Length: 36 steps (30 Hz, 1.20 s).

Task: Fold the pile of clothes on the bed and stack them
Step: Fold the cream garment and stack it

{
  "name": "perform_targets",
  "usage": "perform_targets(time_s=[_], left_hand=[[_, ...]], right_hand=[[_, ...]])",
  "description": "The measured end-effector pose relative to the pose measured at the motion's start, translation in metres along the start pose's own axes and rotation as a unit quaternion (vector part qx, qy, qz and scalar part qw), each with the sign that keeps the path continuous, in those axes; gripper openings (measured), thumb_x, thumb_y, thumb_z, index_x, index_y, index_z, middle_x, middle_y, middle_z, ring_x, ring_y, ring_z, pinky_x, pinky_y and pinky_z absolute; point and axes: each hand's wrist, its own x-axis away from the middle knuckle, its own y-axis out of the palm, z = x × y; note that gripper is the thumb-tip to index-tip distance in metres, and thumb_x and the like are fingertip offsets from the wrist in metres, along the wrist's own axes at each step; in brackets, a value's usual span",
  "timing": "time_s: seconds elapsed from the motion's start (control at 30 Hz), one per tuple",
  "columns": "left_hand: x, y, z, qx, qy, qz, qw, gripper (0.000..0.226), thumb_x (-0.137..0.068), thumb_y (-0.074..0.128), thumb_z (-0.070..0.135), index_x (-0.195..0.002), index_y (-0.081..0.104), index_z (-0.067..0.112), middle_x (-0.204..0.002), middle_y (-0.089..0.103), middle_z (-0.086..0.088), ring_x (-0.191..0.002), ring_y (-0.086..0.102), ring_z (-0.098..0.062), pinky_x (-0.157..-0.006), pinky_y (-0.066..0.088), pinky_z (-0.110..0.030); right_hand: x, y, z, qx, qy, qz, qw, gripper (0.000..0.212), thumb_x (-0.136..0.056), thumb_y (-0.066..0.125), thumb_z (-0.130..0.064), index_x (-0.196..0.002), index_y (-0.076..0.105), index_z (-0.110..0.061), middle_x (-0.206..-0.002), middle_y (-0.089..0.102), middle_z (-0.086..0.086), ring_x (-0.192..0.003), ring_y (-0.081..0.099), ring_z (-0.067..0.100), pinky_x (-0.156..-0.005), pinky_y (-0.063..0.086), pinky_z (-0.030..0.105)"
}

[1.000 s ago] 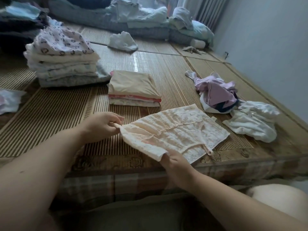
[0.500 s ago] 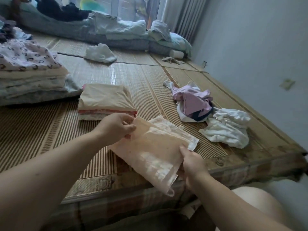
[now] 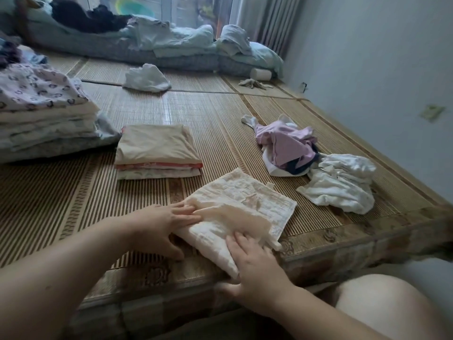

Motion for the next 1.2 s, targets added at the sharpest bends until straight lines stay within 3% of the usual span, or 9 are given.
perform_targets(time_s=[0.23,0.33,0.43,0.57,0.7,0.9,1.03,1.1,1.2], left_hand=[[0.003,0.008,0.012,-0.059,-0.028,0.125,0.990,0.051,-0.093,0.041,0.023,-0.140,0.041,0.041,-0.150,0.038,0.016,-0.135,0.037,-0.002,-0.111,0.034,-0.028],[0.012,0.008,0.021,-0.125,-0.015,0.145,0.981,0.042,-0.088,0.041,0.018,-0.123,0.057,0.035,-0.125,0.062,0.012,-0.109,0.062,-0.012,-0.089,0.053,-0.036],[0.022,0.002,0.028,-0.128,0.007,0.181,0.975,0.032,-0.081,0.043,0.032,-0.104,0.065,0.032,-0.100,0.068,0.014,-0.092,0.063,-0.008,-0.081,0.052,-0.031],[0.040,-0.010,0.041,0.104,0.041,0.193,0.975,0.034,-0.065,0.045,0.039,-0.079,0.071,0.022,-0.081,0.067,0.011,-0.077,0.061,-0.006,-0.069,0.052,-0.032],[0.042,-0.021,0.050,0.433,0.021,0.214,0.875,0.022,-0.055,0.054,0.036,-0.062,0.062,0.017,-0.057,0.054,0.002,-0.052,0.047,-0.011,-0.047,0.036,-0.025],[-0.001,-0.024,0.041,0.514,-0.099,0.312,0.793,0.022,-0.069,0.060,0.030,-0.088,0.070,0.027,-0.083,0.071,-0.001,-0.075,0.066,-0.018,-0.068,0.053,-0.041],[-0.033,-0.022,0.035,0.682,-0.129,0.259,0.672,0.029,-0.092,0.060,0.030,-0.118,0.061,0.020,-0.117,0.065,-0.016,-0.087,0.067,-0.022,-0.065,0.055,-0.039],[-0.043,-0.022,0.034,0.736,-0.140,0.235,0.619,0.055,-0.089,0.059,0.036,-0.140,0.042,0.026,-0.132,0.056,-0.009,-0.096,0.066,-0.020,-0.064,0.056,-0.034],[-0.048,-0.017,0.027,0.645,-0.170,0.232,0.708,0.087,-0.079,0.069,0.040,-0.150,0.017,0.037,-0.149,0.037,-0.009,-0.115,0.058,-0.021,-0.083,0.055,-0.034]], right_hand=[[0.003,-0.006,0.029,-0.017,-0.063,-0.052,0.996,0.063,-0.098,0.043,-0.029,-0.153,0.012,-0.027,-0.161,0.005,-0.006,-0.148,0.000,0.012,-0.114,-0.003,0.022],[0.006,-0.022,0.037,-0.182,-0.022,-0.061,0.981,0.046,-0.100,0.044,-0.026,-0.145,0.037,-0.034,-0.150,0.029,-0.018,-0.139,0.012,-0.004,-0.110,0.007,0.014],[0.016,-0.037,0.043,-0.411,0.019,-0.076,0.908,0.027,-0.096,0.052,-0.019,-0.119,0.066,-0.016,-0.128,0.059,-0.002,-0.128,0.048,0.019,-0.105,0.034,0.025],[0.027,-0.059,0.059,-0.573,0.010,-0.030,0.819,0.023,-0.091,0.058,-0.021,-0.105,0.071,-0.008,-0.111,0.071,0.006,-0.108,0.065,0.019,-0.085,0.050,0.021],[0.018,-0.067,0.068,-0.633,0.046,0.037,0.772,0.033,-0.083,0.061,-0.032,-0.104,0.072,-0.009,-0.107,0.070,0.016,-0.101,0.066,0.031,-0.084,0.055,0.040],[-0.033,-0.069,0.064,-0.609,0.202,0.170,0.748,0.031,-0.084,0.063,-0.050,-0.090,0.074,-0.022,-0.090,0.073,0.003,-0.082,0.069,0.022,-0.062,0.058,0.037],[-0.064,-0.063,0.071,-0.583,0.289,0.210,0.729,0.037,-0.090,0.057,-0.047,-0.113,0.063,-0.017,-0.103,0.069,0.004,-0.088,0.067,0.024,-0.069,0.059,0.042],[-0.069,-0.060,0.074,-0.518,0.296,0.232,0.768,0.054,-0.090,0.056,-0.049,-0.134,0.047,-0.019,-0.118,0.061,-0.002,-0.100,0.061,0.020,-0.078,0.054,0.041],[-0.066,-0.051,0.077,-0.410,0.277,0.224,0.840,0.070,-0.087,0.057,-0.053,-0.145,0.030,-0.025,-0.136,0.052,0.002,-0.115,0.054,0.019,-0.088,0.046,0.036]])
